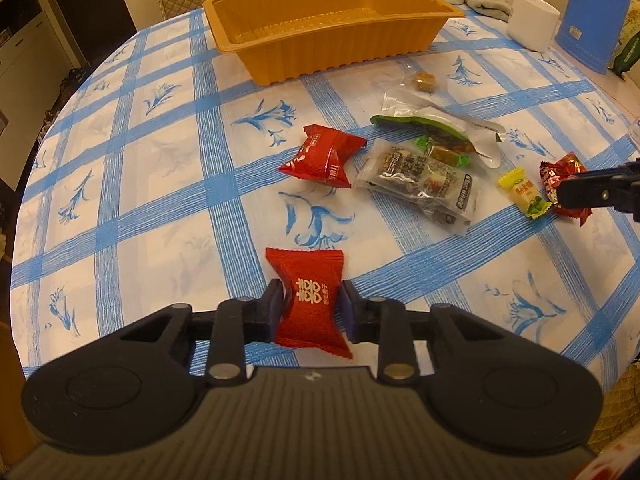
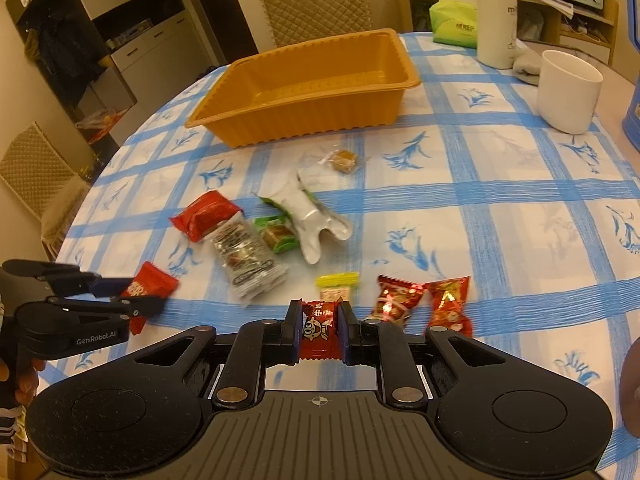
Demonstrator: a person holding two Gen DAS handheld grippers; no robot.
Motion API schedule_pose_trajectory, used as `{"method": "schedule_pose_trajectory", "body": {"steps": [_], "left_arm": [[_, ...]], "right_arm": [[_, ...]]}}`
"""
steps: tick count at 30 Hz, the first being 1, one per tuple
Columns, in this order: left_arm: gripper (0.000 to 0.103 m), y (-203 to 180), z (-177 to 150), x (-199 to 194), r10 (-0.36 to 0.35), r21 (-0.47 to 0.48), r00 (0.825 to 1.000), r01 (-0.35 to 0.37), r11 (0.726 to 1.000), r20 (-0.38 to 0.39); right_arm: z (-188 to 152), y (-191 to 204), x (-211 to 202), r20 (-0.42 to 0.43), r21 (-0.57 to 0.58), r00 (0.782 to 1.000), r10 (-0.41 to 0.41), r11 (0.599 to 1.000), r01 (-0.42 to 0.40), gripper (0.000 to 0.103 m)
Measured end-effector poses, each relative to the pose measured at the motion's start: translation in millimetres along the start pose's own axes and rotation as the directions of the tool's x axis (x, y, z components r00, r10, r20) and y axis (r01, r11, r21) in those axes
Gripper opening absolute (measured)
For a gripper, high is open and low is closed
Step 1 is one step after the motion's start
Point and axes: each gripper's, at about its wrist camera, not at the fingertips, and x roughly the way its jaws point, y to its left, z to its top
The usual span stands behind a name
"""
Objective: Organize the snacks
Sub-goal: 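Carry both red candies over the orange basket with both tools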
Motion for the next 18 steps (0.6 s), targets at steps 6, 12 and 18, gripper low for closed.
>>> {"method": "schedule_pose_trajectory", "body": {"steps": [6,12,18], "left_arm": [[0.023,-0.1,4.1,0.6,0.009,-0.035,1.000,-0.009,0.999,-0.005],[0.023,0.0,17.1,-13.2,0.016,-0.082,0.999,-0.014,0.997,0.033],[0.023,-0.4,42.4,-34.1,0.023,-0.131,0.995,-0.010,0.991,0.098]], "right_arm": [[8.5,-13.3,-1.4,0.003,0.006,1.000,0.011,1.000,-0.011,0.018],[21.3,-24.1,-2.4,0.010,0.001,0.999,0.037,0.999,-0.037,0.018],[40.6,-30.1,-2.4,0.028,-0.023,0.997,0.073,0.997,-0.073,0.018]]}}
